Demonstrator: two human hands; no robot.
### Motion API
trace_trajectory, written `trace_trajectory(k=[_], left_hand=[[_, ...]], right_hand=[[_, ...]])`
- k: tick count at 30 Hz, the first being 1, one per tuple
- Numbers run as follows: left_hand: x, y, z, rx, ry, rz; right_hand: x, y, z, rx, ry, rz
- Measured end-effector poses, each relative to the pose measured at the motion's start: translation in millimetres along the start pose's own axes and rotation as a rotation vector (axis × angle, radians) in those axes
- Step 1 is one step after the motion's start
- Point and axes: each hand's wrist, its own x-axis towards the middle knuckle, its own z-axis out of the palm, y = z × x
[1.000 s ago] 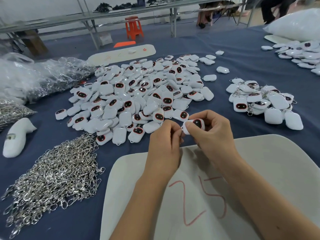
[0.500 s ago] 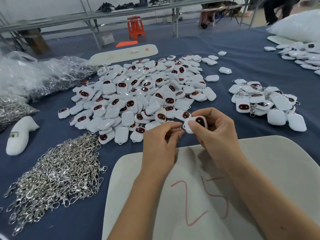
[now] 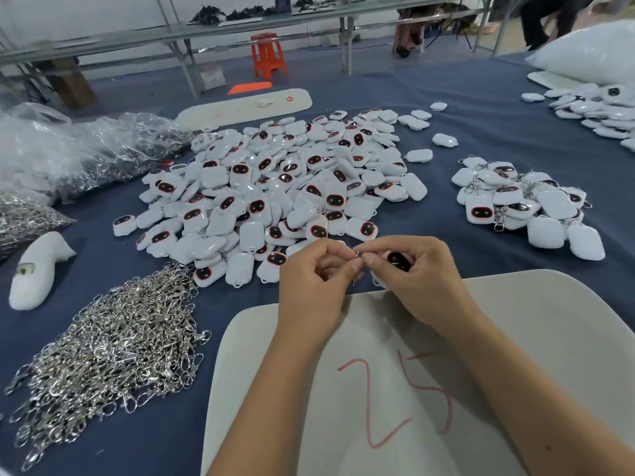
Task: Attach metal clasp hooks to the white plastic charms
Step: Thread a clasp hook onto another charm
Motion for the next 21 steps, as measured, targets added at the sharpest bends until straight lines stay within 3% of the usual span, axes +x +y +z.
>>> trace_trajectory(k=[7, 21], left_hand=[[1.1, -0.7, -2.1, 0.012, -0.046, 0.031], [2.7, 0.4, -8.9, 0.044, -0.116, 0.049]], right_hand=[[2.0, 1.8, -6.7, 0.023, -0.030, -0.062], [1.6, 0.8, -6.5, -0.179, -0.012, -0.278]])
